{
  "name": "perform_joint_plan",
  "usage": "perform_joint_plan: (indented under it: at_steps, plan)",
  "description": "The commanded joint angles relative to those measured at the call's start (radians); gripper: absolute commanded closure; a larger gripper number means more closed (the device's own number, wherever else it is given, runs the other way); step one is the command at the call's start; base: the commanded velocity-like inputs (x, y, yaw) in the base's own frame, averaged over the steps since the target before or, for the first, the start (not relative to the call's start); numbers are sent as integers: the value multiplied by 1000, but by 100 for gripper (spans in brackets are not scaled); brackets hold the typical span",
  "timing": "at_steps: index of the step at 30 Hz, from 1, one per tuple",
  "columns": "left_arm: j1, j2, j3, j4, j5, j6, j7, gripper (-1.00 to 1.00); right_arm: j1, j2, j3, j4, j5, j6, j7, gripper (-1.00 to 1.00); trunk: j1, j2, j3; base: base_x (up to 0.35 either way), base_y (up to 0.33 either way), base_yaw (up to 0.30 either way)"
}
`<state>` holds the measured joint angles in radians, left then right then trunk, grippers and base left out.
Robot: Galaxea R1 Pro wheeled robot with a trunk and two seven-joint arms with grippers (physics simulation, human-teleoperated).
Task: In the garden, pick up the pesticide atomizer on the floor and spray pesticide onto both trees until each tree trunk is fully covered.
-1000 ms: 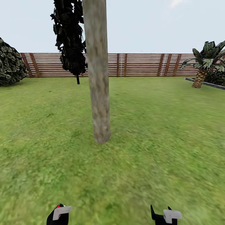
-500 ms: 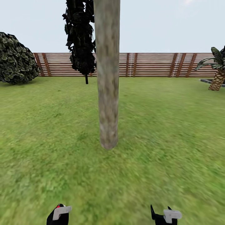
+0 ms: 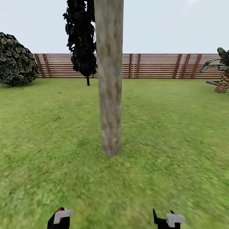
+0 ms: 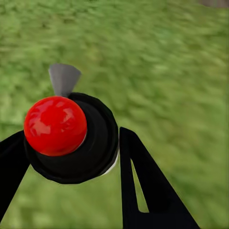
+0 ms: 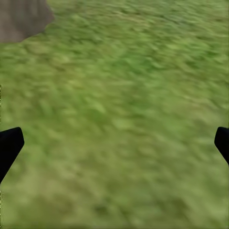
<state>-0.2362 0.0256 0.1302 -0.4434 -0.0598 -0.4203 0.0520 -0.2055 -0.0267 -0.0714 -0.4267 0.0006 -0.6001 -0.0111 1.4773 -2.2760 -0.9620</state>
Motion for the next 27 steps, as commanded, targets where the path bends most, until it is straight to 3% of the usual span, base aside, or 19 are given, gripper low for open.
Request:
perform_joint_plan:
  at_steps: [1, 7, 10, 11, 13, 14, 17, 20, 21, 22, 24, 27]
  plan:
    - [0, 0, 0, -1, 0, 0, -1, 100, 0, 0, 0, 0, 0, 0, 0, -100, 0, 0, 0, 14, 0, 0]
    - [-2, 0, -7, -4, -8, 4, -7, 100, 0, -5, 2, -9, 4, 1, 7, -100, 0, 0, 0, 4, 0, 0]
    - [-10, 1, -26, -4, -29, 6, -20, 100, 0, -11, 4, -47, 24, 3, 29, -100, 0, 0, 0, 0, 0, 0]
    - [-11, 3, -41, -4, -51, 6, -33, 100, 0, -16, 4, -74, 46, 3, 47, -100, 0, 0, 0, 0, 0, 0]
    - [-12, 30, -67, -6, -121, 4, -96, 100, -2, -40, 4, -160, 136, 11, 104, -100, 0, 0, 0, 0, 0, 0]
    - [-13, 38, -70, -6, -135, 4, -114, 100, -3, -45, 4, -176, 158, 16, 118, -100, 0, 0, 0, 0, 0, 0]
    - [-16, 75, -78, -25, -199, 8, -250, 100, -29, -58, 4, -252, 311, 89, 227, -100, 0, 0, 0, 0, 0, 0]
    - [-57, 96, -85, -73, -247, 24, -432, 100, -90, -58, 4, -301, 442, 173, 334, -100, 0, 0, 0, 0, 0, 0]
    - [-104, 112, -87, -89, -311, 76, -570, 100, -125, -55, 7, -313, 488, 196, 388, -100, 0, 0, 0, 0, 0, 0]
    - [-124, 116, -87, -92, -344, 112, -628, 100, -139, -54, 15, -316, 504, 201, 420, -100, 0, 0, 0, 0, 0, 0]
    - [-164, 114, -86, -96, -425, 217, -739, 100, -196, -50, 70, -319, 533, 209, 545, -100, 0, 0, 0, 0, 0, 0]
    - [-182, 97, -89, -100, -465, 265, -779, 100, -258, -31, 130, -316, 542, 213, 673, -100, 0, 0, 0, 0, 0, 0]
